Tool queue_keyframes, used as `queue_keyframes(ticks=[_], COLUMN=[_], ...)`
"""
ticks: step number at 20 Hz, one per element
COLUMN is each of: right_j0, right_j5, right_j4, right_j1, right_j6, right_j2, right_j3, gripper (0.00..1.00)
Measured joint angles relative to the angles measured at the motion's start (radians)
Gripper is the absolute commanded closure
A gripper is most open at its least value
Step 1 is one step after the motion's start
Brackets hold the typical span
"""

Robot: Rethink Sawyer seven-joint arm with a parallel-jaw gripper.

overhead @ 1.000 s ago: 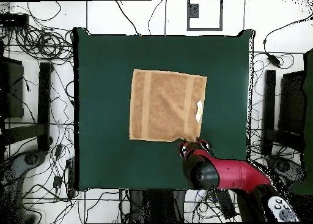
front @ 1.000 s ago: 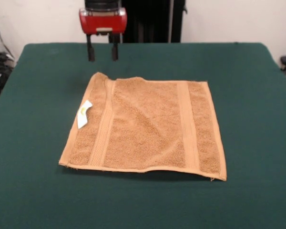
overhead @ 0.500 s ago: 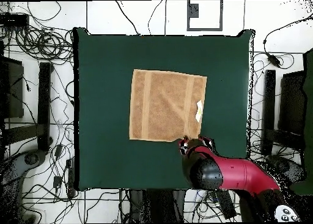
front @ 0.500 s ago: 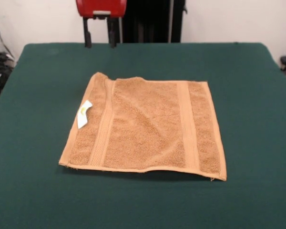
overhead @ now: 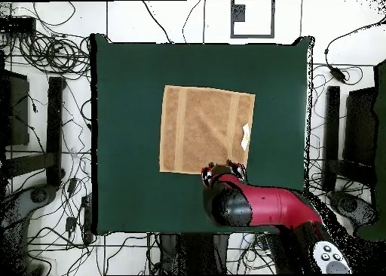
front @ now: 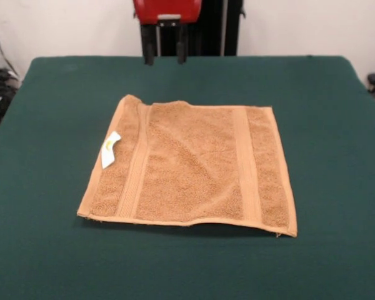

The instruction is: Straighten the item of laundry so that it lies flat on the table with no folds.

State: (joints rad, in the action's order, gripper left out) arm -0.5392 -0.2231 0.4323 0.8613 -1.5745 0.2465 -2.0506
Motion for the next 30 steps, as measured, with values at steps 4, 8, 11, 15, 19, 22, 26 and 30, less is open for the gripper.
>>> queue_keyframes(ticks=[4, 8, 11, 15, 19, 22, 26, 30], right_j0=[0.067, 0.138, 0.178, 0.254, 0.303, 0.342, 0.372, 0.385], right_j5=[0.000, 0.000, -0.012, -0.112, -0.209, -0.313, -0.382, -0.390], right_j4=[-0.034, -0.081, -0.115, -0.166, -0.195, -0.210, -0.227, -0.240], right_j1=[0.005, 0.023, 0.030, 0.031, 0.028, 0.014, -0.002, -0.017], right_j6=[0.000, 0.000, 0.000, 0.000, 0.000, 0.000, 0.000, 0.000], right_j2=[0.000, 0.000, -0.001, -0.006, -0.013, -0.024, -0.040, -0.056], right_j3=[0.010, 0.024, 0.043, 0.127, 0.202, 0.292, 0.380, 0.435], gripper=[0.00, 0.00, 0.00, 0.00, 0.00, 0.00, 0.00, 0.00])
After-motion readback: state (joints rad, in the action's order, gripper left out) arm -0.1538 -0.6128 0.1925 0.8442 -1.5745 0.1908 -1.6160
